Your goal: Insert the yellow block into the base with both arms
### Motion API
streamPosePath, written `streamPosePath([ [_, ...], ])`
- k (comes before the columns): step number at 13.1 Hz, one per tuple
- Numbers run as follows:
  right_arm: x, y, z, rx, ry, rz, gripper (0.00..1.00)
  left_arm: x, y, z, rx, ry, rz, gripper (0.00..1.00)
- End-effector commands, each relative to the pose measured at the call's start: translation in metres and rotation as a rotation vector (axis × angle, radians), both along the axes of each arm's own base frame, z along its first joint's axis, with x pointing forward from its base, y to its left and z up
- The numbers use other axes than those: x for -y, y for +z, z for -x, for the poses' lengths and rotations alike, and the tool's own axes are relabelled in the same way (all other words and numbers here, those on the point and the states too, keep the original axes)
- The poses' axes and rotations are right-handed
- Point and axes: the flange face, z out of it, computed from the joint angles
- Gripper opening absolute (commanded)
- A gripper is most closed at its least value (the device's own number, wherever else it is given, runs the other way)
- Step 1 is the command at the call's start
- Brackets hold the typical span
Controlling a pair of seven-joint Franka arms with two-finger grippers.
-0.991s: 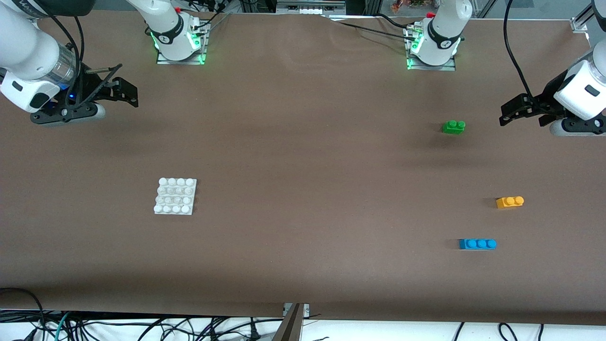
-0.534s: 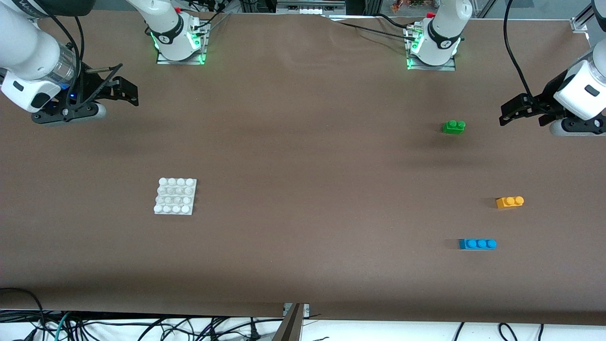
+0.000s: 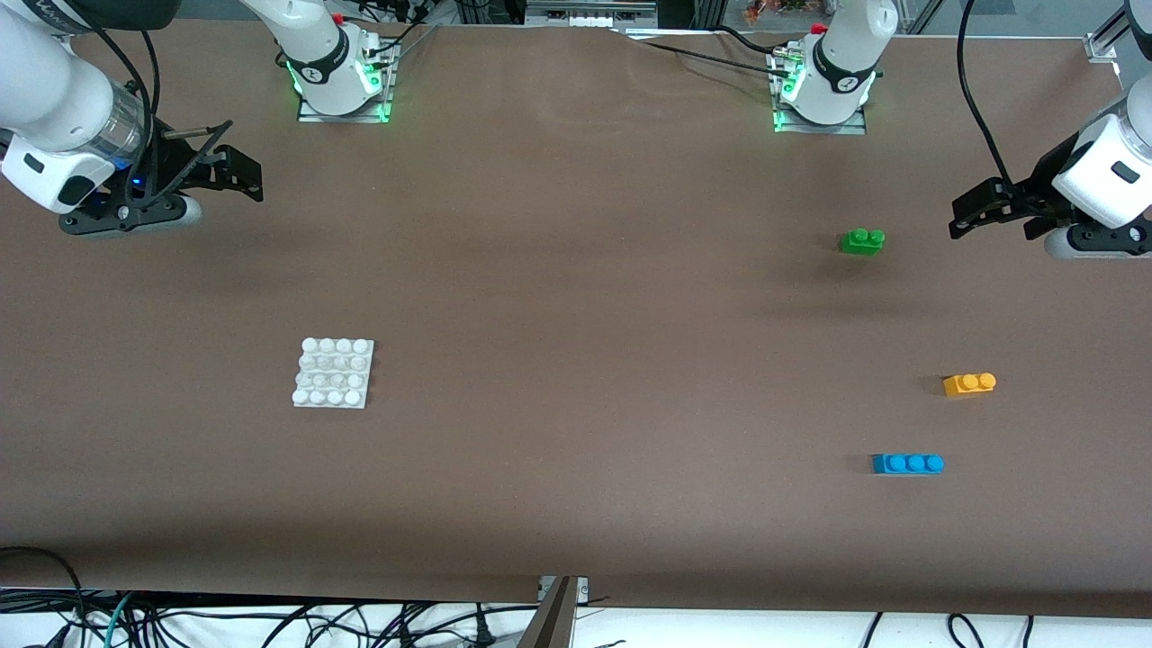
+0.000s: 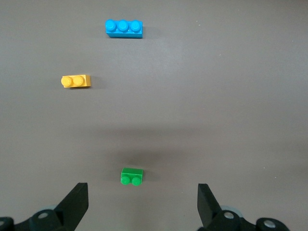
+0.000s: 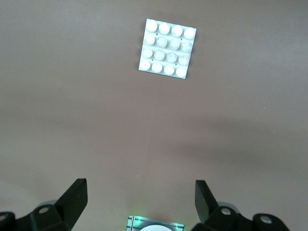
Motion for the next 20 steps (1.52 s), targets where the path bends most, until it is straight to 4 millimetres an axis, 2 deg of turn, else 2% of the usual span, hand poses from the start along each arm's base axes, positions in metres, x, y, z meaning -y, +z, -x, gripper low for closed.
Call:
streamPosePath([
  [1, 0.0016, 0.0090, 0.0034, 0.007, 0.016, -0.004, 0.99, 0.0017, 0.0027, 0.0007, -0.006, 0.002, 0.023, 1.00],
  [20, 0.0034, 0.0115, 0.0005, 0.031, 0.015, 0.021, 0.99, -0.0047, 0.0009, 0.0006, -0.011, 0.013, 0.026, 1.00],
])
